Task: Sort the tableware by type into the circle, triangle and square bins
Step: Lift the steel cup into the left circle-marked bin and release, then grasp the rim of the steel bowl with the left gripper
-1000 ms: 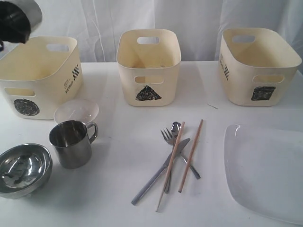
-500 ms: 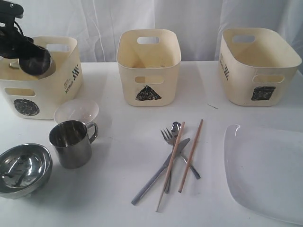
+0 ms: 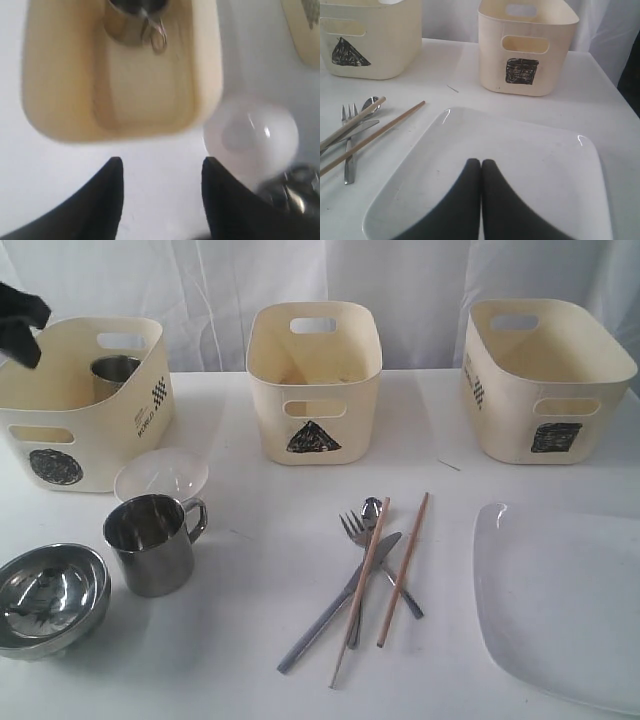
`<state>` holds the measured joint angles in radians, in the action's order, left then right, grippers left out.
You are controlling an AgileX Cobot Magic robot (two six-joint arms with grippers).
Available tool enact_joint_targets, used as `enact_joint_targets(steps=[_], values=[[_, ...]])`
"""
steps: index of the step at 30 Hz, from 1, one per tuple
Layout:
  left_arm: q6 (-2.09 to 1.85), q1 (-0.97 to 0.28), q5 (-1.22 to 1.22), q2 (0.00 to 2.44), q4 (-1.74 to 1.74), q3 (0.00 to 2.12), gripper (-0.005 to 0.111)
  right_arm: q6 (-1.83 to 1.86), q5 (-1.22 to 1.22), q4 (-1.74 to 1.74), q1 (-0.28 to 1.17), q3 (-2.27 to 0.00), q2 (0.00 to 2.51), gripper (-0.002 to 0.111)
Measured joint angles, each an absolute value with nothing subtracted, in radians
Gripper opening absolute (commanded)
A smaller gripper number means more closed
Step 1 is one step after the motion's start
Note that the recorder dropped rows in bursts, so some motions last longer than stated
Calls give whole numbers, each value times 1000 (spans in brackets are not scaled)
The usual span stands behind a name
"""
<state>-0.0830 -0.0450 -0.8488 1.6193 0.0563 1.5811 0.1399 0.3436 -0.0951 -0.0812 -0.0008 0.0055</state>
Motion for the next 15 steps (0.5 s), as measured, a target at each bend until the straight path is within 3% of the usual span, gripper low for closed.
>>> enact_joint_targets(steps=[5,15], values=[[-255,-45,-1128,1613,63,1540,53,140,344,-95,-81,-1,6,0],[-444,-45,-1002,1621,63,1252,53,140,344,-95,-81,-1,6,0]])
